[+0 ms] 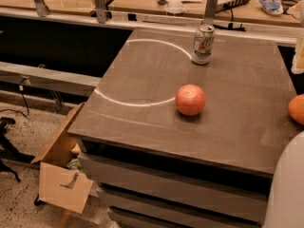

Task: Move orange near apple

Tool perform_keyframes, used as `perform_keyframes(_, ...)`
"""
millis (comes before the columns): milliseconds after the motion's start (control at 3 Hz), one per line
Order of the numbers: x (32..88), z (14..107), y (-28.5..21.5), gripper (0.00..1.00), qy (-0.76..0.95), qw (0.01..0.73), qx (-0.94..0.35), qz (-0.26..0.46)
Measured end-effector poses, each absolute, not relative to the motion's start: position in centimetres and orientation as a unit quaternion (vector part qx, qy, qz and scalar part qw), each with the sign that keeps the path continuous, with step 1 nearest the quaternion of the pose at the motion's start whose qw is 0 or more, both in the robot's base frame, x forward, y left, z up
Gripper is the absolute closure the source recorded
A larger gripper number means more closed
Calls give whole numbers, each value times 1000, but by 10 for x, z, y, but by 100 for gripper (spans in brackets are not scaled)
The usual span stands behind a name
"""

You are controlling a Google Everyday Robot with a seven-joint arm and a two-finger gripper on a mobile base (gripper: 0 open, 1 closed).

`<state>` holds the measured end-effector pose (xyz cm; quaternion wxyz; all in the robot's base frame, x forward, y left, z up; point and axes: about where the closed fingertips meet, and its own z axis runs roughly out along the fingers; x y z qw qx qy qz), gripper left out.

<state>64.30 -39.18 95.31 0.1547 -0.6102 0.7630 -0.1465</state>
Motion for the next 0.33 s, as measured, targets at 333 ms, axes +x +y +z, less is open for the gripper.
perform_keyframes(333,643,953,-392,0,763,155,-610,-146)
